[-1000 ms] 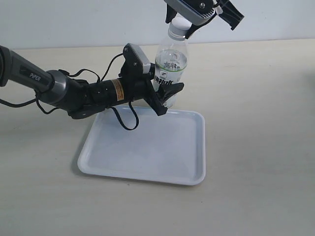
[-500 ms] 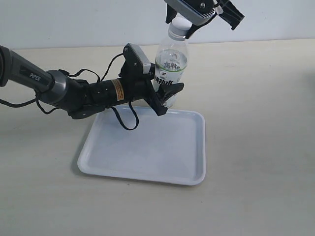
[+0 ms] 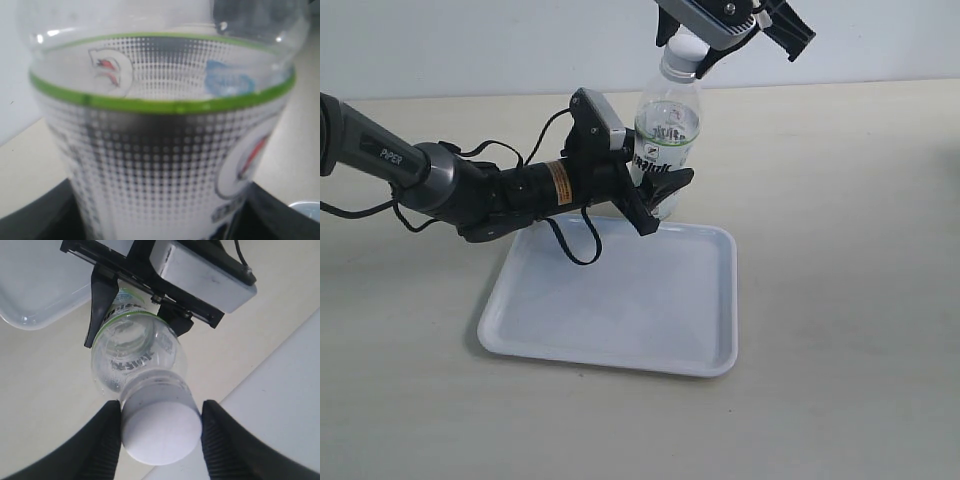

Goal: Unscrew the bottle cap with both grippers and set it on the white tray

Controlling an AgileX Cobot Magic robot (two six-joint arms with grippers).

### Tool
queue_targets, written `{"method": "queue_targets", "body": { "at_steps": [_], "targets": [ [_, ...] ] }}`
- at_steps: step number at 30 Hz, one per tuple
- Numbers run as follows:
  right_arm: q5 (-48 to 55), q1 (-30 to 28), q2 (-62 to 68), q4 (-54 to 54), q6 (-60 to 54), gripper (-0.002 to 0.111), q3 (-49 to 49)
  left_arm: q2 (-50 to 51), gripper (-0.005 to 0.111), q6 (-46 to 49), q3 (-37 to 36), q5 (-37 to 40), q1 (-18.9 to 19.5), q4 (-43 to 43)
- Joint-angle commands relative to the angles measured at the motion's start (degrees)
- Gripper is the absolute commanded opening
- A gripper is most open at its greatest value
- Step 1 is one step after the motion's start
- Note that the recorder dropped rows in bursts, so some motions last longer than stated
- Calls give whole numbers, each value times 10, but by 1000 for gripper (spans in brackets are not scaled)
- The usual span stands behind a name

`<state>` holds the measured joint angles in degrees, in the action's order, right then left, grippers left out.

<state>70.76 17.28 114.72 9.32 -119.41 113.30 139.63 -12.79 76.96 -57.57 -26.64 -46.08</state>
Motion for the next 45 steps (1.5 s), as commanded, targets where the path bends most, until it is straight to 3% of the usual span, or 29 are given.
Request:
{"method": "queue_targets", "body": {
  "at_steps": [1, 6, 14, 23, 28, 35, 45],
  "targets": [
    [-8, 1, -8, 12, 1, 43, 3, 1, 0, 4, -3, 13, 1, -16],
    [-8, 1, -8, 22, 1, 46, 3, 1, 0, 4, -3, 13, 1, -16],
    [-8, 1, -8, 53, 1, 68, 3, 1, 0, 4, -3, 13, 1, -16],
    [-8, 1, -8, 52, 49, 73, 3, 1, 0, 4, -3, 13, 1, -16],
    [-8, 1, -8, 50, 234, 88, 3, 1, 0, 4, -3, 13, 1, -16],
    [-8, 1, -8, 49, 632, 88, 3, 1, 0, 4, -3, 13, 1, -16],
    [-8, 1, -8, 29, 908, 88, 3, 1, 0, 4, -3, 13, 1, -16]
  ]
}}
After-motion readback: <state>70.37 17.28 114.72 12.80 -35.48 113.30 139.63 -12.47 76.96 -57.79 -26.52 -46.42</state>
